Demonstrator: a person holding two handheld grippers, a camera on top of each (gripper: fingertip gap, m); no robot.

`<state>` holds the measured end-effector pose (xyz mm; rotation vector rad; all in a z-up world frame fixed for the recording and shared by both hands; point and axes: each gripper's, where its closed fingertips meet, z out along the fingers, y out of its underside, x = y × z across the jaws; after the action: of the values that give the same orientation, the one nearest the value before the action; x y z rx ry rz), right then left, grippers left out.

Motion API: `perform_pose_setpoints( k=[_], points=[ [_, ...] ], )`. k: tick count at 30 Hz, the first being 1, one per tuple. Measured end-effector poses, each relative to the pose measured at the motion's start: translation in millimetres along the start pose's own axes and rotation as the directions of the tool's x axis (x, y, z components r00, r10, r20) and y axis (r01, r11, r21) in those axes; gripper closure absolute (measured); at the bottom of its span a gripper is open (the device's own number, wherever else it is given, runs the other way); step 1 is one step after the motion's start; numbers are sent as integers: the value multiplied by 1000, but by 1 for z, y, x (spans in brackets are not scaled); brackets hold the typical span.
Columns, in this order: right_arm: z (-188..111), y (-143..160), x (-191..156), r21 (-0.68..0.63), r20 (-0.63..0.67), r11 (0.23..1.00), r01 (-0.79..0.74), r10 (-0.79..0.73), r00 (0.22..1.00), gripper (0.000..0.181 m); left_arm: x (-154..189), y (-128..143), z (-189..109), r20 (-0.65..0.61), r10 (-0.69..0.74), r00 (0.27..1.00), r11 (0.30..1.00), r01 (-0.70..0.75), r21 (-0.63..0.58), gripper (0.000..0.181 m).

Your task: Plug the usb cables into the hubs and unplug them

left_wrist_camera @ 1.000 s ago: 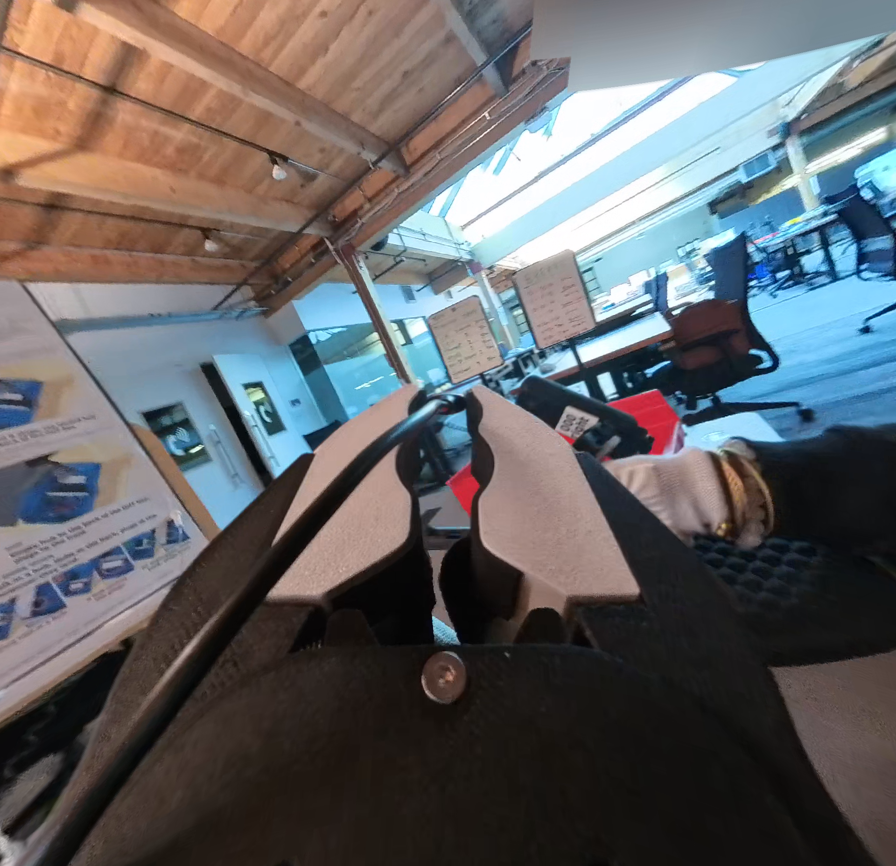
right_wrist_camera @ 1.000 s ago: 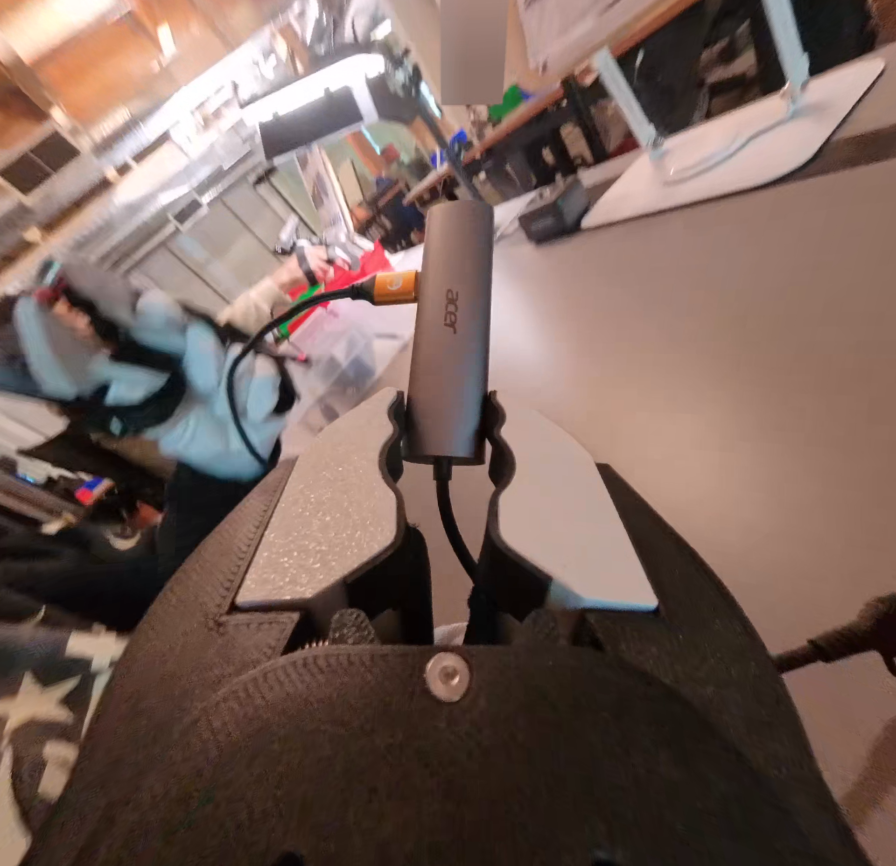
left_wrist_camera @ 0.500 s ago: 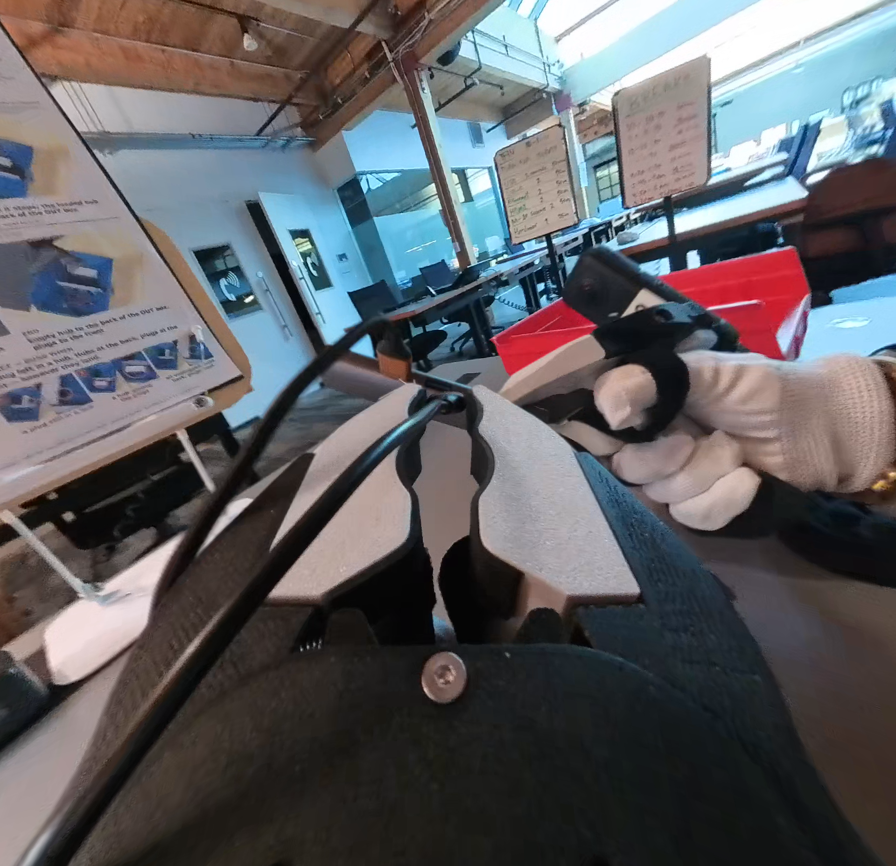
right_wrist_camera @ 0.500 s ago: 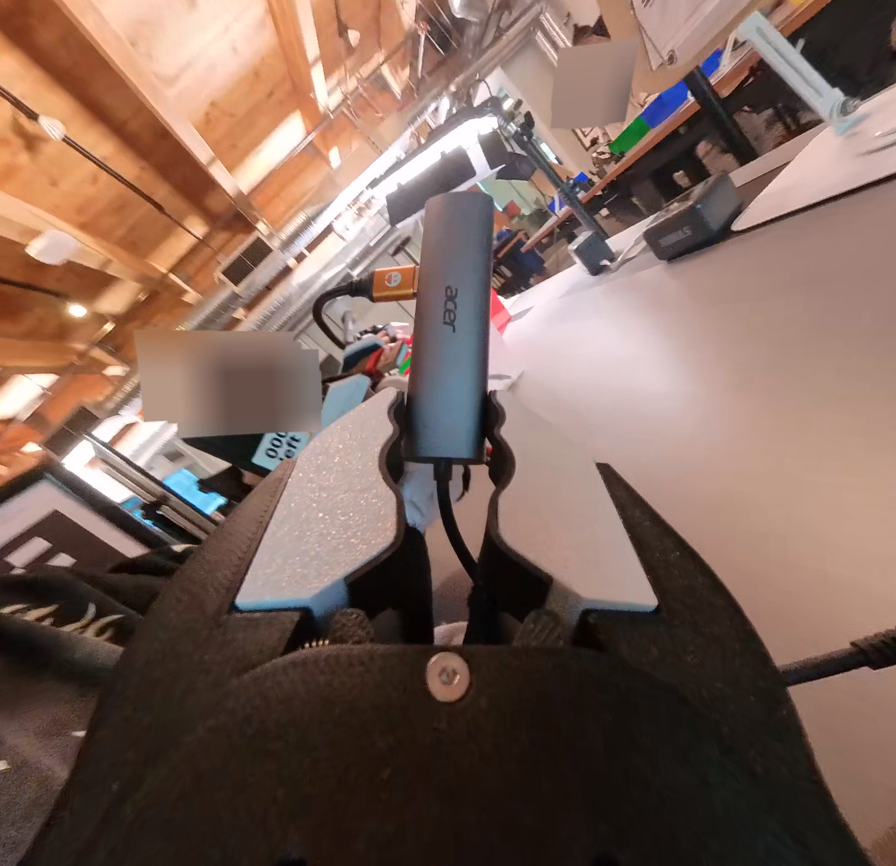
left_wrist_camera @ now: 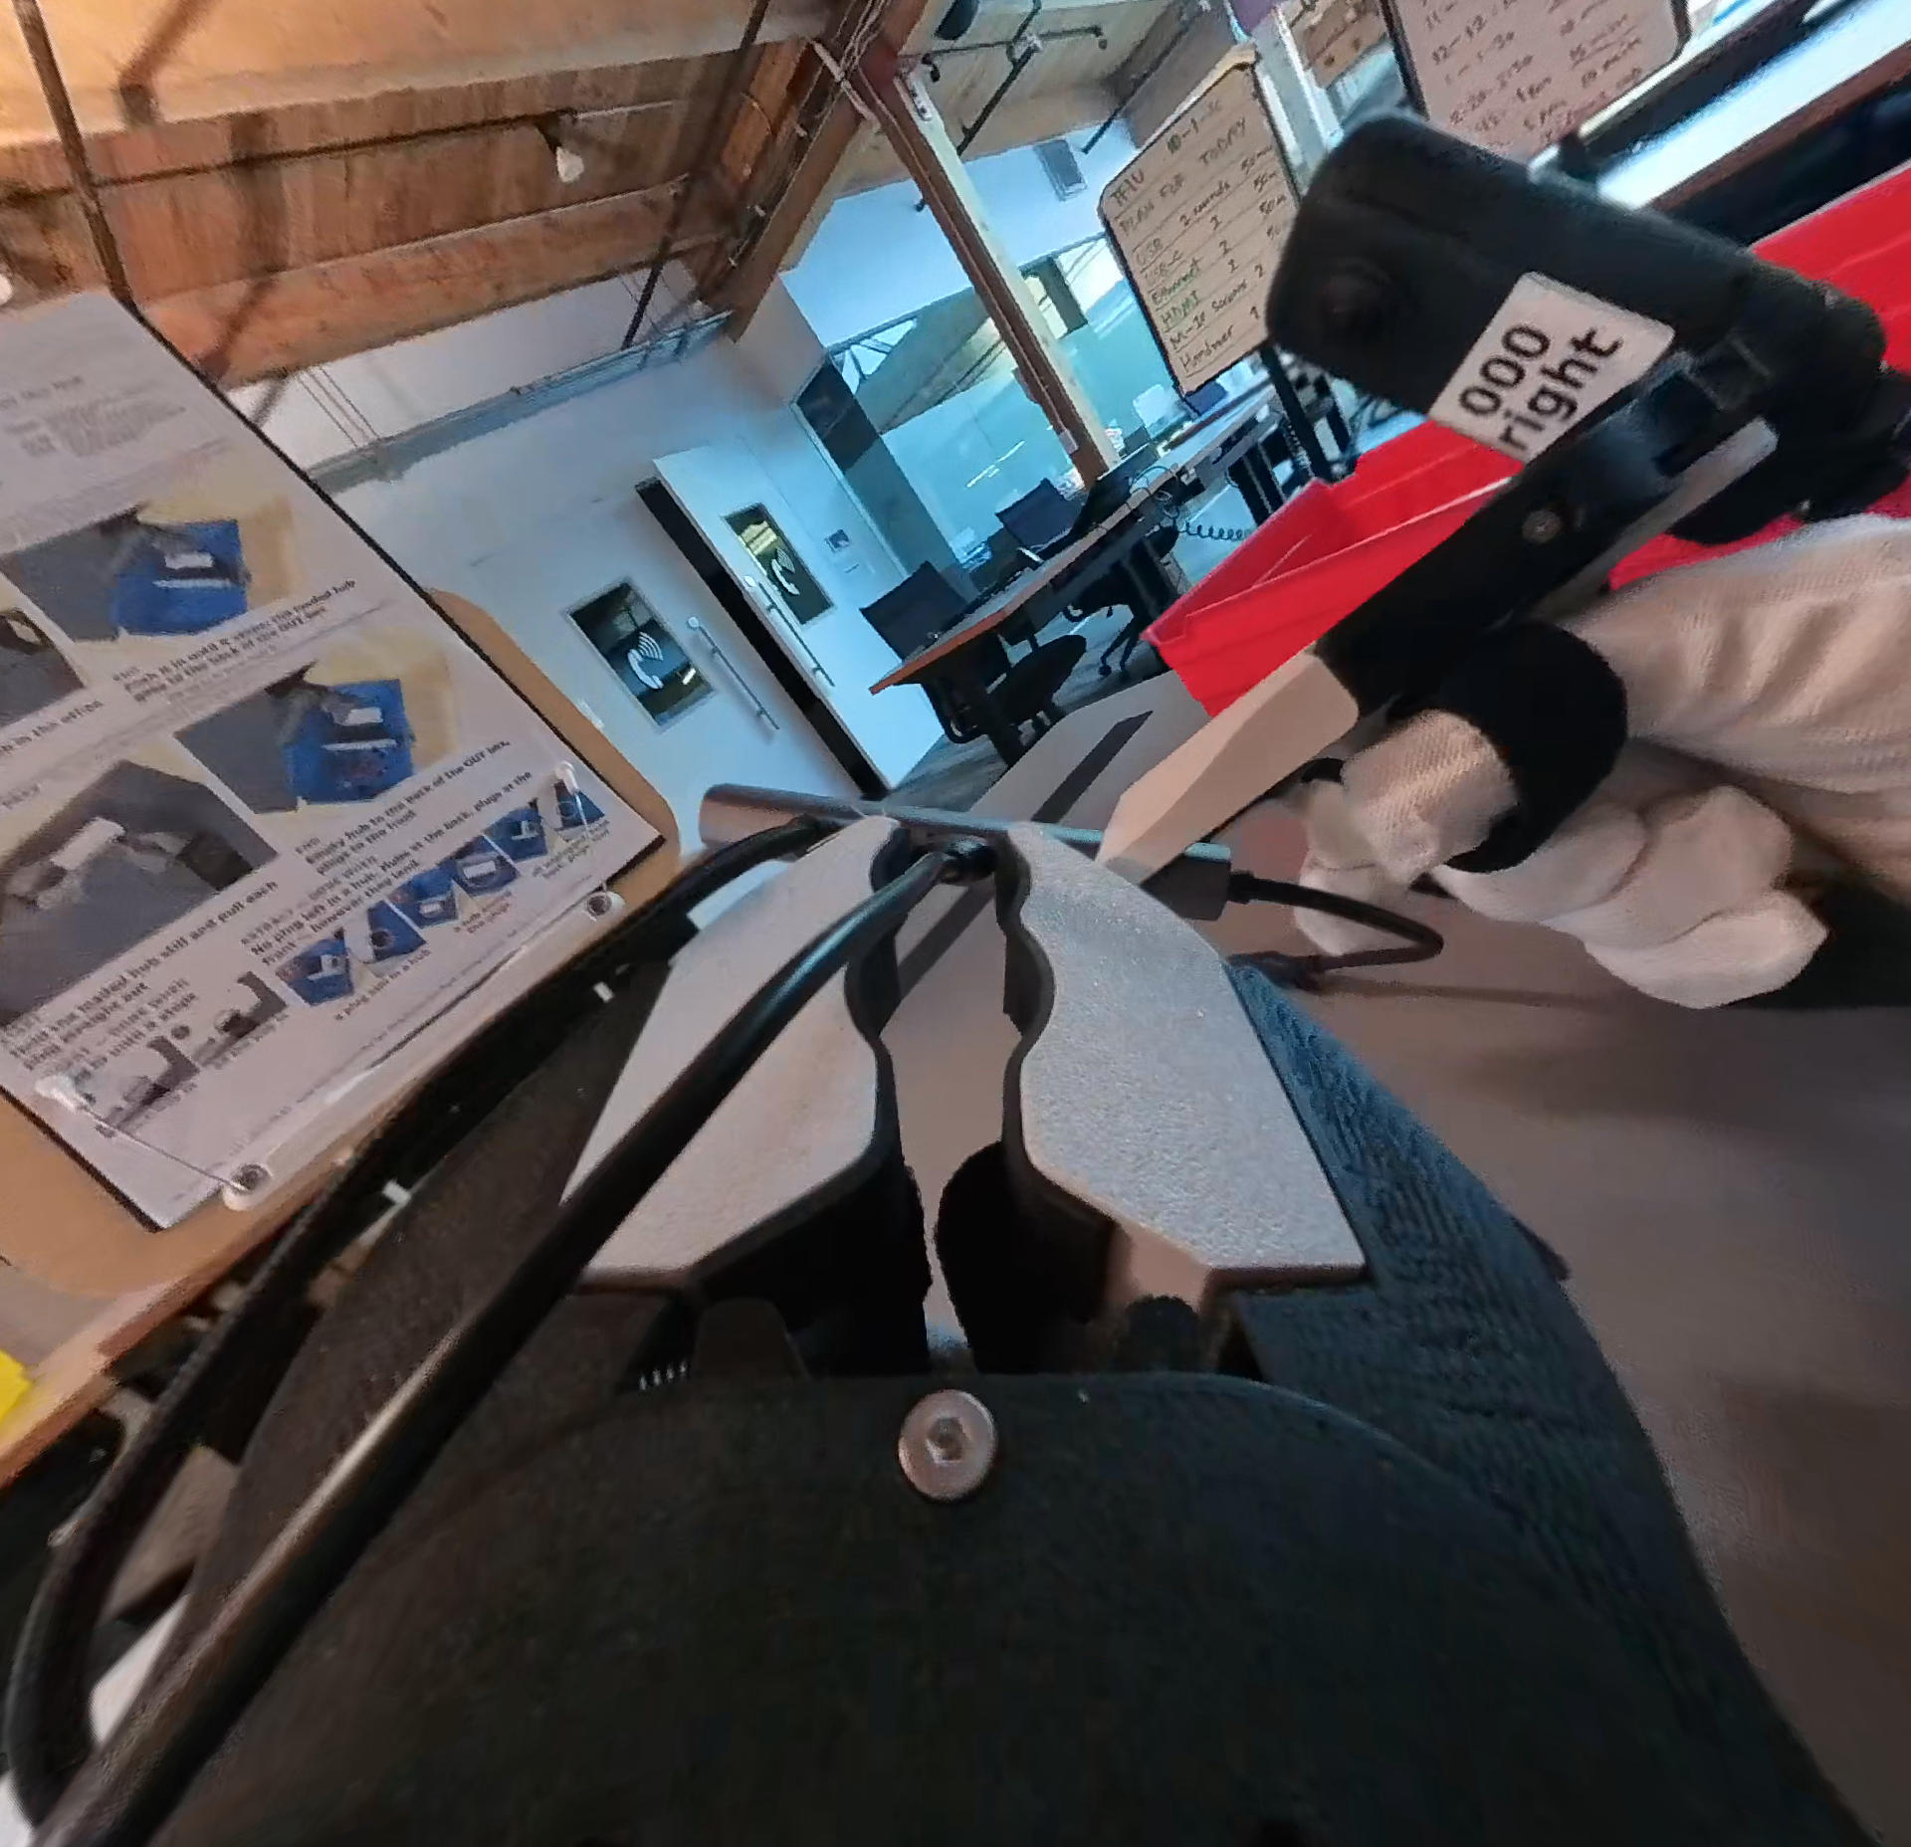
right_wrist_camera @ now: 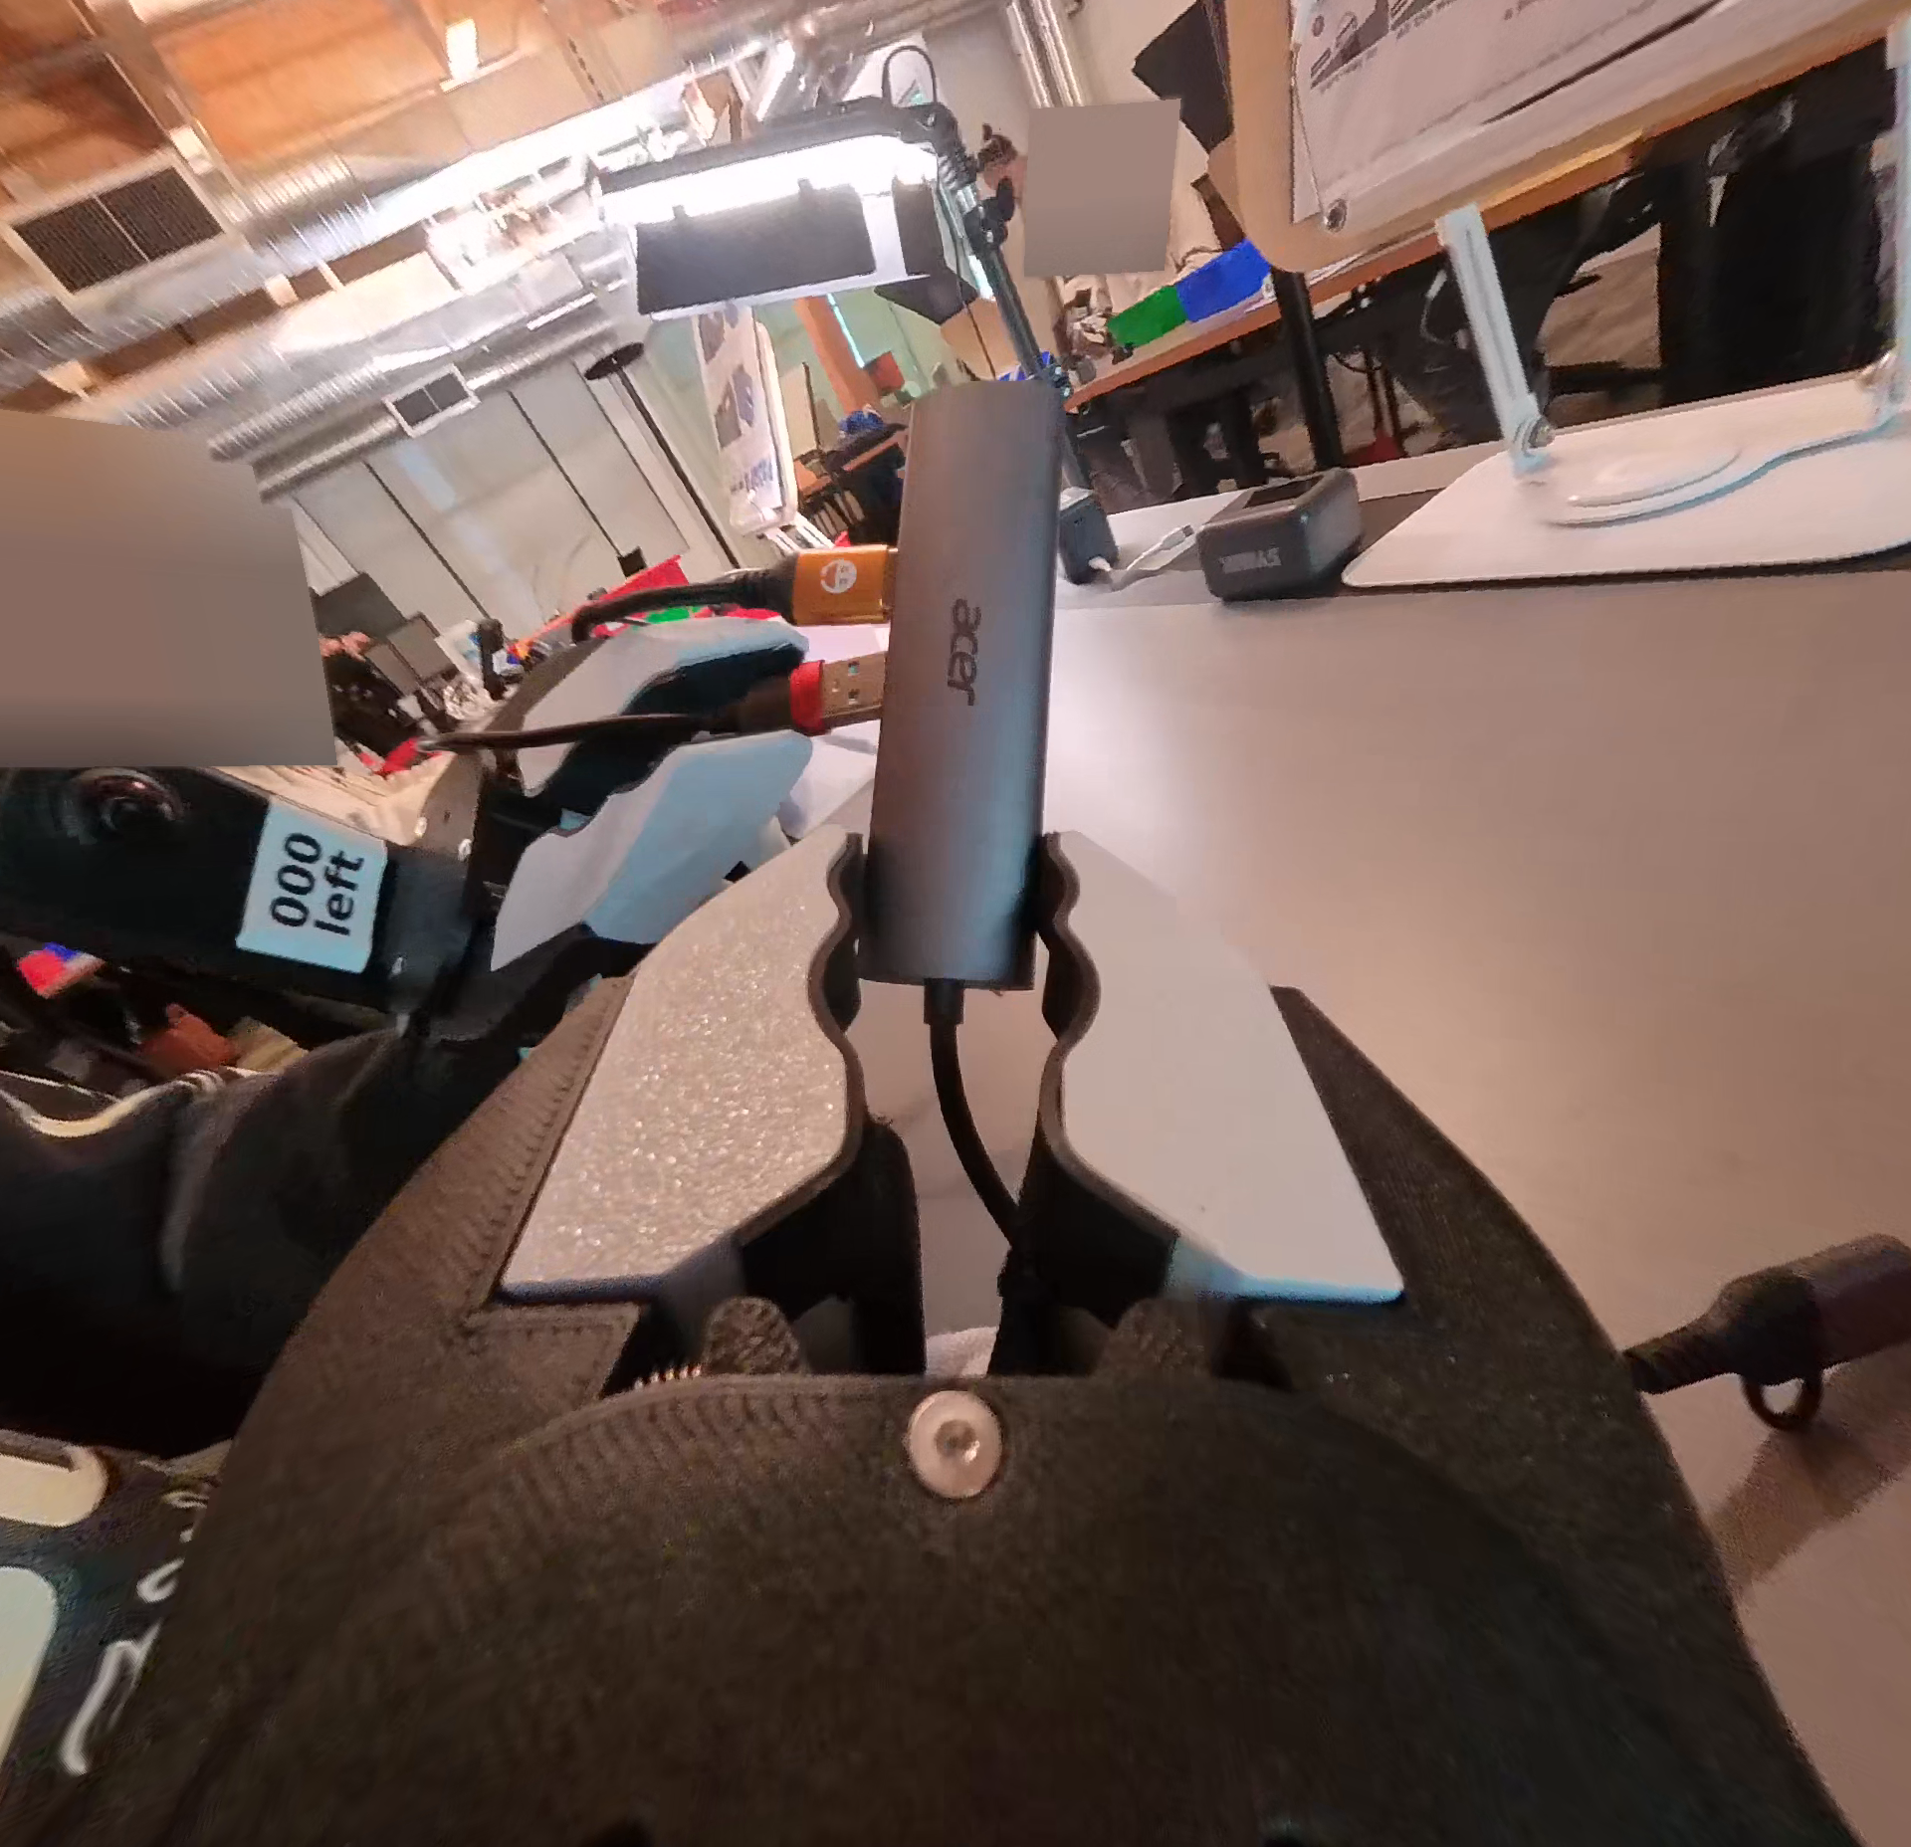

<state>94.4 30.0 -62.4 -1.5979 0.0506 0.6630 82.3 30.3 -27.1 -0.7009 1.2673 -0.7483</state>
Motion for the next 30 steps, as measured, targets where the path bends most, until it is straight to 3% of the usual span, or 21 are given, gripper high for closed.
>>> perform_pose_setpoints(
  k=[9, 11, 13, 16, 20, 25, 30],
  points=[
    [-4, -1, -4, -72, -81, 947, 312, -317, 945, 149, 4, -8, -3, -42, 81, 996, 996, -80, 37, 166],
    [-5, 0, -5, -87, -86, 932, 352, -360, 929, 148, 5, -9, -5, -61, 80, 995, 996, -77, 46, 166],
    [-5, 3, -4, -129, -106, 907, 401, -415, 904, 148, 6, -8, -6, -64, 169, 984, 986, -167, 28, 166],
    [-5, 3, -2, -137, -124, 903, 407, -423, 898, 148, 4, -1, -4, -61, 117, 991, 993, -118, -21, 166],
    [-5, 8, 2, -191, -146, 870, 454, -483, 864, 148, 7, 2, -4, -67, 177, 982, 983, -179, -33, 166],
    [-5, 10, -2, -170, -98, 893, 417, -437, 894, 147, 5, 5, -5, -137, 44, 990, 999, -44, 4, 166],
    [-6, 1, 1, -55, -38, 987, 154, -156, 987, 149, 8, 3, -3, -136, 81, 987, 997, -81, 3, 159]
  ],
)
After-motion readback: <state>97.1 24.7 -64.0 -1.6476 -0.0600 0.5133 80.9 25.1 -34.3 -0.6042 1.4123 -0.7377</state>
